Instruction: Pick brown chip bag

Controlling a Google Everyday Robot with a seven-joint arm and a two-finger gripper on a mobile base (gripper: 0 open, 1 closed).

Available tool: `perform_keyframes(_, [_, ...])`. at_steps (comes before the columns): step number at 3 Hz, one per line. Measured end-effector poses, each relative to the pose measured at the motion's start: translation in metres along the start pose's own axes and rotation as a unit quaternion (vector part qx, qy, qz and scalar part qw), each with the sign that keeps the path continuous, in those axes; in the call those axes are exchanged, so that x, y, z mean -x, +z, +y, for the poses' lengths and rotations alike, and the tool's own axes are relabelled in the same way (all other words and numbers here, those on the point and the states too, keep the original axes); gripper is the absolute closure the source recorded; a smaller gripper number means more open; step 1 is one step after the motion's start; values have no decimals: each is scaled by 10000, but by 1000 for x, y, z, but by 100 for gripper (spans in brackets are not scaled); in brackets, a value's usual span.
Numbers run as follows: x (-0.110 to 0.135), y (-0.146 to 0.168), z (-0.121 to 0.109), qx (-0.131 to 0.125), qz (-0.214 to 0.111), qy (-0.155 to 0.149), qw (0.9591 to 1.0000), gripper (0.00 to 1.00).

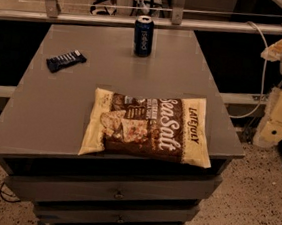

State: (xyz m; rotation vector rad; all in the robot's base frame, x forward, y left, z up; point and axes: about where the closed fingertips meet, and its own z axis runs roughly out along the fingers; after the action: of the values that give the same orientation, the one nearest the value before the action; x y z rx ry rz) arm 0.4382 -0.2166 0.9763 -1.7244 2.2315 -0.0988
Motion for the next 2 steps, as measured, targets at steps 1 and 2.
perform_keyframes(1, [0,0,0,0,0,0,10000,0])
perform_keyframes(2, [2,4,1,-21,-86,32,10000,0])
